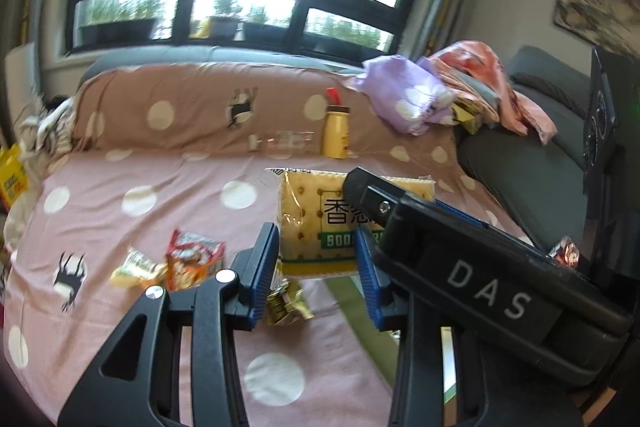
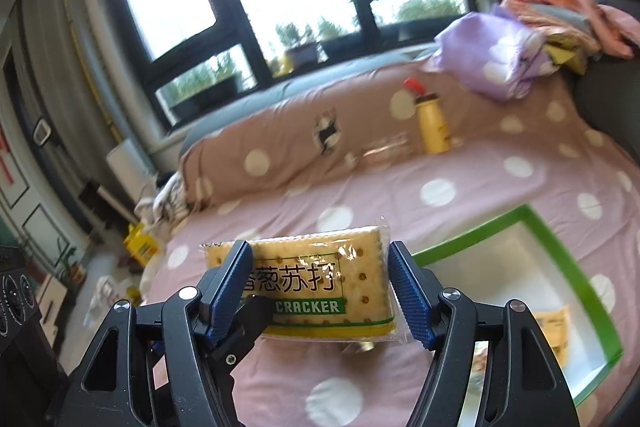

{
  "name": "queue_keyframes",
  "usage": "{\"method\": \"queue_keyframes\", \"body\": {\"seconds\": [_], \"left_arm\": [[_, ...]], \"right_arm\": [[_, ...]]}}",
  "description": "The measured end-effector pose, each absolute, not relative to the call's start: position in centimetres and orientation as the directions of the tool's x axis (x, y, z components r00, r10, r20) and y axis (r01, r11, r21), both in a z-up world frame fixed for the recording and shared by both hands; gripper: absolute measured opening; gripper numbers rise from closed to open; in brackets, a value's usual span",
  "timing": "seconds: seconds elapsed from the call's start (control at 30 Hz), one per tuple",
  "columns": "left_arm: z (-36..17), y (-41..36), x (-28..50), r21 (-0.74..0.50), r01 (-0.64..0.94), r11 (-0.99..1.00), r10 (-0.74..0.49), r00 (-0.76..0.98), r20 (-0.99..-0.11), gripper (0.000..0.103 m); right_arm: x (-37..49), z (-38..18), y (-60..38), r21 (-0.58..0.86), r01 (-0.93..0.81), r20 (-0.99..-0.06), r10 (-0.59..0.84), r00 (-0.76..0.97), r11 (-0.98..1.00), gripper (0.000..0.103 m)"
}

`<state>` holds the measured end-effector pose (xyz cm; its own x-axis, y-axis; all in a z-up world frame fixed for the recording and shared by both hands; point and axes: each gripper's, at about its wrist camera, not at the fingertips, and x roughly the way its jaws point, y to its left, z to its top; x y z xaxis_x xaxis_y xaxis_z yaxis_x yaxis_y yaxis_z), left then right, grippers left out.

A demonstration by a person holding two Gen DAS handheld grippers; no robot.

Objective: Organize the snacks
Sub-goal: 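Carry the cracker packet into the green box and open the right gripper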

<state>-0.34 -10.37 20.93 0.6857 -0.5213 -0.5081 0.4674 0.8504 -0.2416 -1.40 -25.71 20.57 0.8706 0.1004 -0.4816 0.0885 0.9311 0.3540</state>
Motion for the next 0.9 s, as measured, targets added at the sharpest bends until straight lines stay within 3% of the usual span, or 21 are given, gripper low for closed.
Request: {"method": "queue_keyframes", "body": {"seconds": [0.5,0.9], "left_arm": [[18.6,-21.0,0.8,-0.204,0.637,0.743,-0.624,0.551,-0.553,0.038],[14.1,-26.2,2.8,-0.254,0.671,0.696,-0.636,0.413,-0.652,0.038]], "right_arm": [[-3.4,16.8,-36.3,0.494,0.269,-0.455,-0.018,0.890,0.827,0.072],[-2.7,11.9,-41.5,0.549,0.407,-0.558,-0.042,0.828,0.730,0.072]]}}
